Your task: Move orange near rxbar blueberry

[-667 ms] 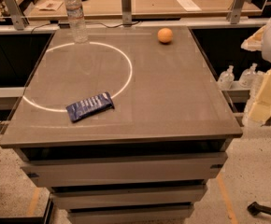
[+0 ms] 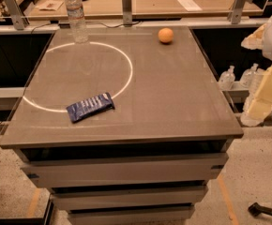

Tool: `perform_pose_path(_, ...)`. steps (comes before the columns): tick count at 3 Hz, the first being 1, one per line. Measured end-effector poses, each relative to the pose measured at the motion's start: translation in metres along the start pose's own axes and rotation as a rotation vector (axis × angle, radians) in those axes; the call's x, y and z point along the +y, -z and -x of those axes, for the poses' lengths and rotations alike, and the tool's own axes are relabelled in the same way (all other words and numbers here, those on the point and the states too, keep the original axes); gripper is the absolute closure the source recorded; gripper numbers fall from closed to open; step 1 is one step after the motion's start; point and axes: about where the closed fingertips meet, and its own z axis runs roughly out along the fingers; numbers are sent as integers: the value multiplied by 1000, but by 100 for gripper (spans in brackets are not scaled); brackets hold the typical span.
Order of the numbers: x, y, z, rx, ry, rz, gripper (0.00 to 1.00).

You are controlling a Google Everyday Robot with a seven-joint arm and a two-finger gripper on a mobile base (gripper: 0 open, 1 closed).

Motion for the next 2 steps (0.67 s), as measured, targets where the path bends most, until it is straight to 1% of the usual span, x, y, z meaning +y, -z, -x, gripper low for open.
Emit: perform_pose_path(2,-23,-13,1,-177,-36,22,0)
